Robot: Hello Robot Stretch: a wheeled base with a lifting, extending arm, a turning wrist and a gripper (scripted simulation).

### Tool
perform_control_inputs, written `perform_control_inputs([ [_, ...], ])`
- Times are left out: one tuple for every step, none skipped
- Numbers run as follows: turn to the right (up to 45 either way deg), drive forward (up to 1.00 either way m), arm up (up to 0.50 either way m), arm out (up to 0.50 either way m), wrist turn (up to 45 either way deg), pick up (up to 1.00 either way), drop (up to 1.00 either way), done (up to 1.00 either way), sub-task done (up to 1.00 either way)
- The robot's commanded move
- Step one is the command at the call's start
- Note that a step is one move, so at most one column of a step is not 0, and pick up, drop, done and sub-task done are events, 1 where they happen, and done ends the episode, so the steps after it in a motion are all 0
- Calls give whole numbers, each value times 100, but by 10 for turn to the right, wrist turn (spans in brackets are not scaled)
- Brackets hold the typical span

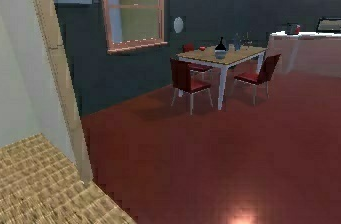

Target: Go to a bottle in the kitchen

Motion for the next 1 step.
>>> perform_control_inputs([
  [180, 0, 0, 0, 0, 0, 0, 0, 0],
])
